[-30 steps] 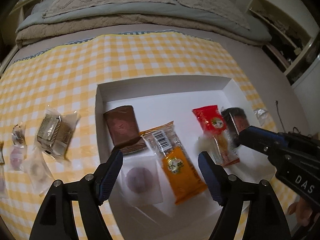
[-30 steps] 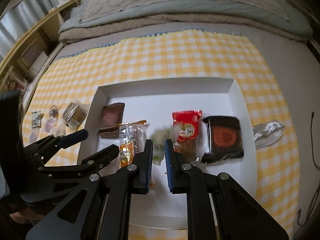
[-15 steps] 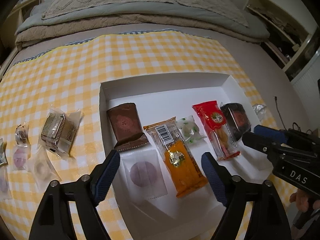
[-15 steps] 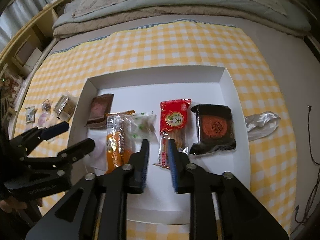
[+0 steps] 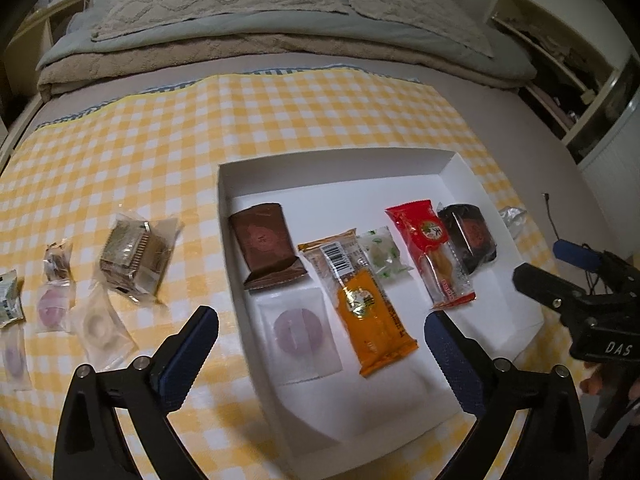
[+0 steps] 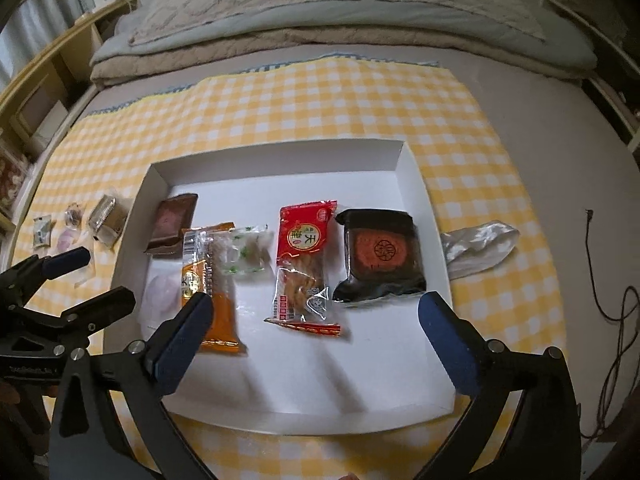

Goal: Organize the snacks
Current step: 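Withdraw both grippers from the tray toward the loose snacks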

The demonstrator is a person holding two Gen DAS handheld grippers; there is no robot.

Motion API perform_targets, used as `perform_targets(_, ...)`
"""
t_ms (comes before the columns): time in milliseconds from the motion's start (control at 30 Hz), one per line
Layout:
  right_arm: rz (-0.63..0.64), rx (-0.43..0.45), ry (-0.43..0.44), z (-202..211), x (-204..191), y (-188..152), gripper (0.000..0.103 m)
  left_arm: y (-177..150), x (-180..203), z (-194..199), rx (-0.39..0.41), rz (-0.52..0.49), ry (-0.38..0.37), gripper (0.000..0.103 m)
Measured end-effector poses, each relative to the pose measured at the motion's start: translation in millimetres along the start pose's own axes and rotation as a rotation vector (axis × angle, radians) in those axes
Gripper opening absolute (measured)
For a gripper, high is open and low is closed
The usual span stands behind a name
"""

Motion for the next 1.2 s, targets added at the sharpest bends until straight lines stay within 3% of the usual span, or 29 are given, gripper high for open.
perform_targets(233,0.003,0.029,-0.021,14,-7,2,0.103,2,-31,34,0.053,0.021,0.015,0.103)
perform_targets(533,0.037,0.079,0.025,24,-45,12,0.103,-5,-87,83,0.120,0.075,0.055,0.103)
perform_targets(1200,0.145,0.094,0.219,-7,-190,32,0.103,-50,-232,158,0.149,0.208,0.200,0.103)
Point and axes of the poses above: each gripper's, at about its wrist camera, not at the fingertips, and z roughly against the way its jaws point, x to its right, y to its top, the point moved 6 cm from there along -z, roughly the way its jaws point, and after that the axes turned 9 degrees about y, right-handed, at the moved point
